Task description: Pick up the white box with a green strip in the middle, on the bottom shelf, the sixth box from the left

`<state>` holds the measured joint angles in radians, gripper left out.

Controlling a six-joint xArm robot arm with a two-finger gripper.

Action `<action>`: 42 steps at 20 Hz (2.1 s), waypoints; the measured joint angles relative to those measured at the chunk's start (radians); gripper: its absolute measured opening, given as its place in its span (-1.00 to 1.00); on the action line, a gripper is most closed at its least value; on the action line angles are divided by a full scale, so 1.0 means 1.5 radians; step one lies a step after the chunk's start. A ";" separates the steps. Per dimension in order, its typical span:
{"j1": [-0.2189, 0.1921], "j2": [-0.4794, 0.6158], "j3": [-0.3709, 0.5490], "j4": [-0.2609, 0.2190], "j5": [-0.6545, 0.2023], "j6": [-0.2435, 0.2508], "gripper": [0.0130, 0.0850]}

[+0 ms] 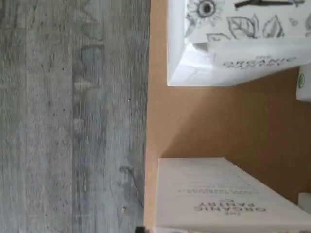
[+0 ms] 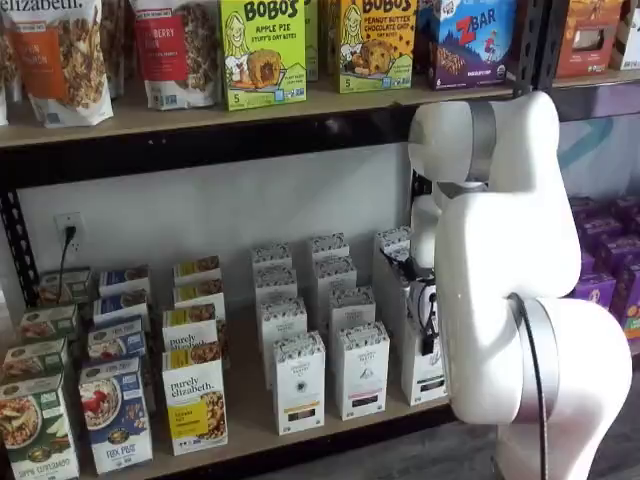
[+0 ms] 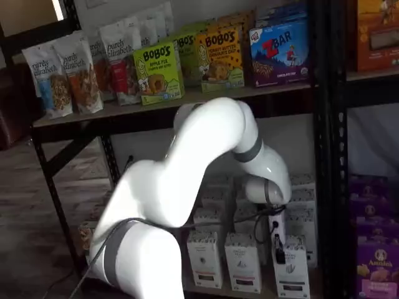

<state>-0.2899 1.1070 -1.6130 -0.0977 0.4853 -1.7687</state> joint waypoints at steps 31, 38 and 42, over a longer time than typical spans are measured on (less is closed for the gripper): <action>0.001 -0.106 0.175 -0.144 -0.085 0.136 0.11; 0.010 -0.230 0.341 -0.202 -0.118 0.203 0.11; 0.029 -0.299 0.417 -0.217 -0.111 0.237 0.11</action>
<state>-0.2465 0.6586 -0.9870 -0.4224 0.3184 -1.4132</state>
